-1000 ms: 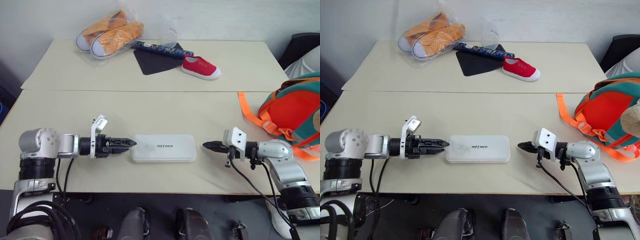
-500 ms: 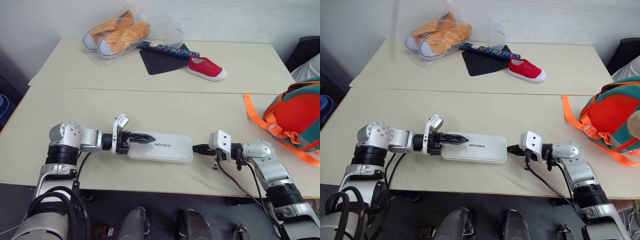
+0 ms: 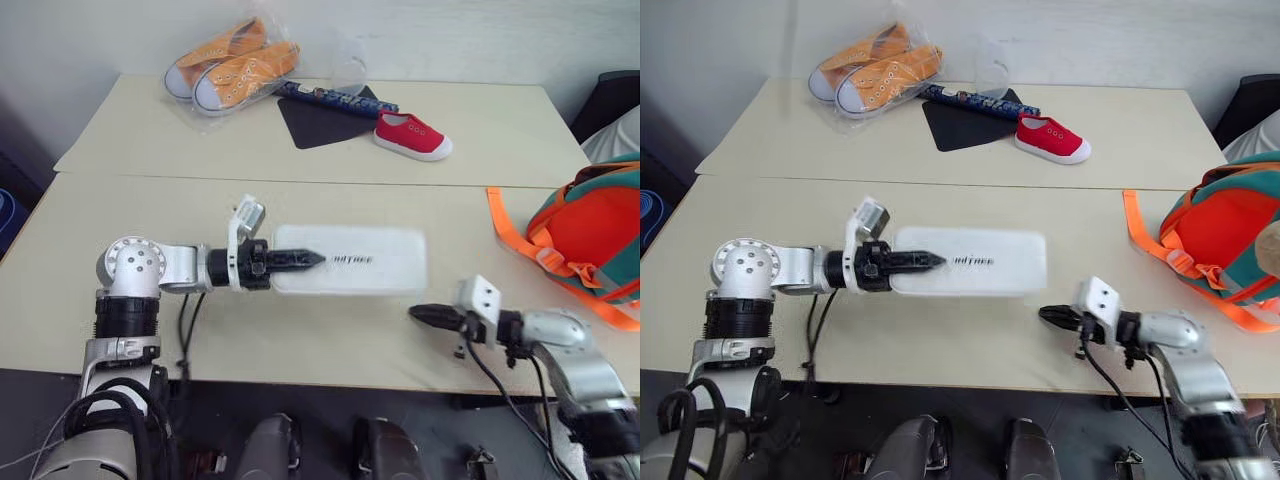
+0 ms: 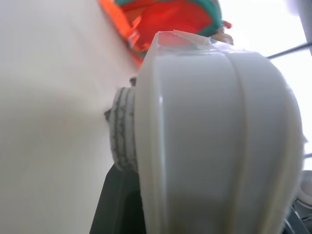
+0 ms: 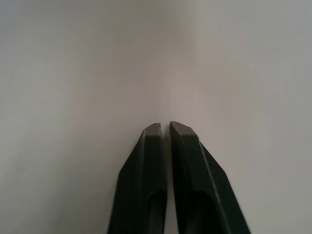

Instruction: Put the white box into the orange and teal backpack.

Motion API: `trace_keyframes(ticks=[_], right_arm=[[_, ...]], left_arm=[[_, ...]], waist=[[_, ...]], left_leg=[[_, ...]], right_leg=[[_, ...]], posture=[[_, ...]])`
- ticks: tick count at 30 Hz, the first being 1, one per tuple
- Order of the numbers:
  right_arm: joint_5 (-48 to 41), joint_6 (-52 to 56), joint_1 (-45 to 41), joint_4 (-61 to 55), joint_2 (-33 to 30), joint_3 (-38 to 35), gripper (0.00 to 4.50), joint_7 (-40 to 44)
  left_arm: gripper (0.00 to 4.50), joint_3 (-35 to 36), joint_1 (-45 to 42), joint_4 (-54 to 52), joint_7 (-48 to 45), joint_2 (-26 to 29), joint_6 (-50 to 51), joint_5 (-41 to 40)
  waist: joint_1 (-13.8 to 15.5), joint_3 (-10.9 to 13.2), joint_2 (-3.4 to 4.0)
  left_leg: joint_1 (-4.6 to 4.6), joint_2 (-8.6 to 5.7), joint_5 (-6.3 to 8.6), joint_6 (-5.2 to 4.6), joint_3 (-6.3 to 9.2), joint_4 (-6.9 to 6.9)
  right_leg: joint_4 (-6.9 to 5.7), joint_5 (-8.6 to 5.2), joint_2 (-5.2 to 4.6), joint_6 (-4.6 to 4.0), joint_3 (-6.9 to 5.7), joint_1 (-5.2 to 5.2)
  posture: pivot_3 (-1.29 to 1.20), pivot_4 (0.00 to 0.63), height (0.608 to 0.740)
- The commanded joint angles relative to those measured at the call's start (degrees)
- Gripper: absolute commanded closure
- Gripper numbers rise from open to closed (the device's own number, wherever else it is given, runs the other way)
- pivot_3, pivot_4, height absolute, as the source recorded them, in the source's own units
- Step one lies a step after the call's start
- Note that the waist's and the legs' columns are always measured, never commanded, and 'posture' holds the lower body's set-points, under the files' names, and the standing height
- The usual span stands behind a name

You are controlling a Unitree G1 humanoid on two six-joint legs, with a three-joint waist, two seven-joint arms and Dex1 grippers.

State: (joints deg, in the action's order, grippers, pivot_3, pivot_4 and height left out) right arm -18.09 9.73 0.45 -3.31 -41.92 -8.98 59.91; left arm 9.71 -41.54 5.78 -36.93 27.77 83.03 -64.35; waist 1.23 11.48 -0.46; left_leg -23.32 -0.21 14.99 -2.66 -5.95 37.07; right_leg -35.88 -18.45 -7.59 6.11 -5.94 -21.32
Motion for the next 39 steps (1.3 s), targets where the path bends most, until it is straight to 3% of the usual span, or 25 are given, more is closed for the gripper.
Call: trace_keyframes(ticks=[1, 5, 8, 9, 13, 17, 26, 29, 34, 39], right_arm=[[-5.4, 3.4, 8.3, -6.8, 0.0, -12.8, 2.90, -4.4], [-5.6, 0.7, 17.3, -11.0, 4.3, -25.2, 1.51, -12.2], [-7.0, -0.9, 22.6, -13.3, 9.1, -32.6, 0.44, -16.4], [-11.2, 0.9, 25.0, -14.1, 10.8, -35.1, 0.10, -15.5], [-14.3, -0.9, 28.3, -11.5, 13.9, -41.5, 0.04, -17.8], [-13.5, -2.8, 24.8, -5.8, 11.0, -43.1, 0.04, -18.9], [-11.4, -5.1, 0.9, 15.4, -0.5, -34.1, 0.04, -15.4], [-11.7, -3.9, -6.1, 19.1, -1.7, -29.1, 0.66, -12.2], [-11.4, -3.8, -12.9, 20.4, -0.2, -23.1, 2.29, -10.1], [-12.7, -2.0, -14.8, 12.7, 4.0, -16.4, 4.00, -9.8]], left_arm=[[3.30, -2.8, 1.9, -8.8, -9.7, 0.8, -13.3, 4.7], [3.30, -9.8, 5.0, -9.5, -20.7, 4.0, -29.6, 15.9], [3.30, -12.0, 7.2, -7.1, -25.7, 2.3, -47.4, 25.0], [3.30, -11.6, 8.1, -7.8, -26.2, 1.4, -49.0, 24.9], [3.30, -10.7, 11.8, -10.2, -28.9, -0.3, -53.2, 24.7], [3.30, -10.9, 11.9, -8.7, -30.5, -0.1, -55.7, 26.2], [3.30, -10.7, 10.5, -8.3, -30.0, -0.5, -56.6, 26.9], [3.30, -8.3, 9.8, -8.4, -29.6, 0.9, -53.0, 24.1], [3.30, -4.1, 11.3, -8.5, -29.9, 5.1, -48.3, 21.5], [3.30, 1.4, 12.9, -9.4, -29.5, 6.1, -46.6, 17.5]], waist=[[0.2, 0.0, 0.00], [0.1, 0.0, 0.01], [0.2, -0.1, 0.13], [0.2, -0.1, 0.13], [0.0, -0.1, 0.13], [-0.4, -0.1, 0.13], [-1.3, -0.1, 0.14], [-1.4, 0.0, 0.19], [-1.5, 0.0, 0.19], [-1.5, 0.0, 0.19]], left_leg=[[0.00, 0.01, 0.01, 0.03, 0.01, 0.00], [0.03, 0.03, 0.19, 0.33, -0.15, -0.10], [0.07, 0.08, 0.24, 0.42, -0.22, -0.18], [0.06, 0.08, 0.24, 0.41, -0.29, -0.27], [0.06, 0.09, 0.29, 0.31, -0.28, -0.51], [0.13, 0.09, 0.31, 0.19, -0.38, -0.49], [0.15, 0.09, 0.08, -0.19, -0.38, -0.45], [0.12, 0.10, 0.07, -0.21, -0.37, -0.27], [0.05, 0.15, 0.09, -0.25, -0.35, -0.03], [0.04, 0.14, 0.10, -0.26, -0.32, 0.00]], right_leg=[[0.02, 0.00, 0.01, 0.00, -0.01, 0.01], [0.14, 0.00, 0.07, 0.00, 0.08, 0.00], [0.14, 0.00, 0.12, 0.00, 0.14, -0.07], [0.17, 0.00, 0.11, 0.00, 0.17, -0.14], [0.29, 0.00, 0.07, 0.00, 0.17, -0.16], [0.25, 0.01, 0.04, 0.02, 0.27, -0.16], [0.18, 0.01, 0.05, 0.02, 0.20, -0.15], [0.07, 0.01, 0.06, 0.03, 0.17, -0.15], [-0.04, 0.01, 0.06, 0.03, 0.16, -0.15], [-0.03, 0.01, 0.04, 0.03, 0.16, -0.12]], posture=[[0.00, 0.150, 0.740], [0.00, 0.150, 0.740], [0.00, 0.150, 0.740], [0.00, 0.150, 0.740], [0.00, 0.150, 0.740], [0.00, 0.150, 0.740], [0.00, 0.150, 0.740], [0.00, 0.150, 0.740], [0.00, 0.150, 0.740], [0.00, 0.150, 0.740]])
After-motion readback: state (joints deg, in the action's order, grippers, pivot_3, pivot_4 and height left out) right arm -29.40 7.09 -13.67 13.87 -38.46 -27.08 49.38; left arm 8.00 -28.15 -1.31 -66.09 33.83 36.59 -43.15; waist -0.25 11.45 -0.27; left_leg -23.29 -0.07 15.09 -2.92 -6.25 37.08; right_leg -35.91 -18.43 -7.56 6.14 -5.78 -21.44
